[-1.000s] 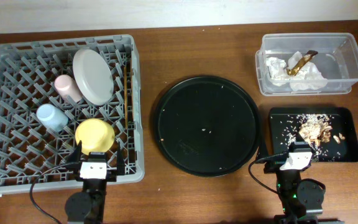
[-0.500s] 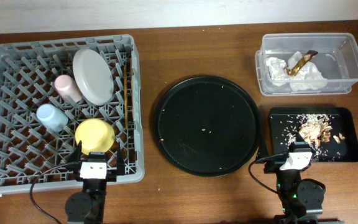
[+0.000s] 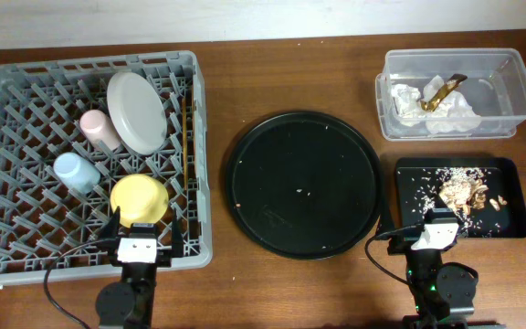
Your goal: Sort waste into correct bins and load items into the dishwasher rack
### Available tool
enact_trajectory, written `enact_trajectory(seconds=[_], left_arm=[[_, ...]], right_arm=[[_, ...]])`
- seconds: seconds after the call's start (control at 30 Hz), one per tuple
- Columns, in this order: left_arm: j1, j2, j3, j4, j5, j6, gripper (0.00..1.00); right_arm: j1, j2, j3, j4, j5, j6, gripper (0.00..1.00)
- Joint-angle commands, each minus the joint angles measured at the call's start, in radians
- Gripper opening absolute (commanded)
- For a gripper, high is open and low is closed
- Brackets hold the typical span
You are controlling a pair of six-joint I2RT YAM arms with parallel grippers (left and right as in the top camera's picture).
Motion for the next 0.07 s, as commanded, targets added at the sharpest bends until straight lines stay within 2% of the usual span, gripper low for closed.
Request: enact_trajectory(seconds=[0.0,0.03], left_arm=[[-0.004,-0.006,-0.003,-0.002,-0.008,-0.013,0.99],[-0.004,-0.006,-0.003,-0.002,-0.008,-0.012,0.99]], right_arm=[[0.006,-0.008,-0.006,-0.006,0.012,0.008,0.99],[0.006,-0.008,-0.006,-0.006,0.012,0.008,0.99]])
